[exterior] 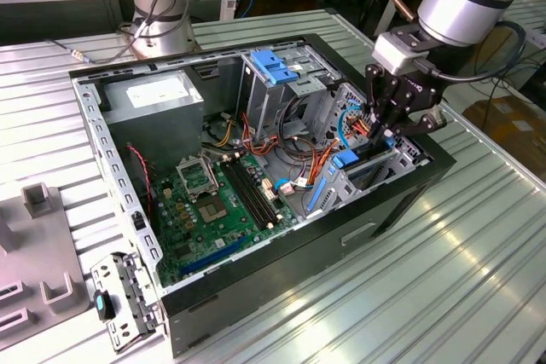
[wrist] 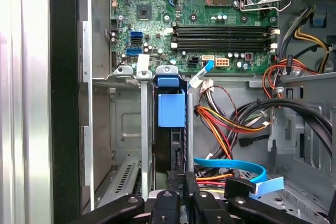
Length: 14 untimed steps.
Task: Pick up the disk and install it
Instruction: 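Insert the first disk wire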
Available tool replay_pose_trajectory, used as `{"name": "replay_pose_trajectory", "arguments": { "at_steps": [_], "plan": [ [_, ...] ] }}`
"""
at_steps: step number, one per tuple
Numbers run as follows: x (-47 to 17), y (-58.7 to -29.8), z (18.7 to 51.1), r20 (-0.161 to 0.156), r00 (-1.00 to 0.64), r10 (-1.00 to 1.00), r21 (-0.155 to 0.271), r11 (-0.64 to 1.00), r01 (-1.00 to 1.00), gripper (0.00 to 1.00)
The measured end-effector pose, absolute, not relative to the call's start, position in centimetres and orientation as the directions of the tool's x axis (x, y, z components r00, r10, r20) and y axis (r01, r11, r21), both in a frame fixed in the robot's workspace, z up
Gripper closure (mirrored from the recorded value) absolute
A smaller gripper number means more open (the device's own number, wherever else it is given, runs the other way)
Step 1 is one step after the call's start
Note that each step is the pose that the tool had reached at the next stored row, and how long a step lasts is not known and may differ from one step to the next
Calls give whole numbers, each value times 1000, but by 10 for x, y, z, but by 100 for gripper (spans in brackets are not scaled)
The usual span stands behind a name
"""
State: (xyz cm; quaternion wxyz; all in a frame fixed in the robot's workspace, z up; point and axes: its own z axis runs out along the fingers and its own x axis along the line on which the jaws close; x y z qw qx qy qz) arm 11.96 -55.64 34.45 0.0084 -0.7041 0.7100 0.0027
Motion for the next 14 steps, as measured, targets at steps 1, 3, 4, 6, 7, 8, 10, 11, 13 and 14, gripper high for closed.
{"name": "replay_pose_trajectory", "arguments": {
  "at_steps": [1,3,4,6,7,8,10,11,13,14],
  "plan": [
    [120,-556,344,-16,-9,-1000,-8,9,-1000,83],
    [120,-556,343,-16,-9,-1000,-8,9,-1000,83],
    [120,-556,343,-16,-9,-1000,-8,10,-1000,83],
    [120,-556,342,-16,-10,-1000,-8,10,-1000,83],
    [120,-556,341,-16,-11,-1000,-7,11,-1000,83],
    [120,-556,340,-16,-11,-1000,-6,11,-1000,83],
    [120,-556,340,-15,-11,-1000,-6,11,-1000,83],
    [120,-556,340,-15,-11,-1000,-6,11,-1000,83],
    [120,-556,340,-16,-11,-1000,-6,11,-1000,83],
    [120,-556,340,-16,-11,-1000,-6,11,-1000,83]
  ]
}}
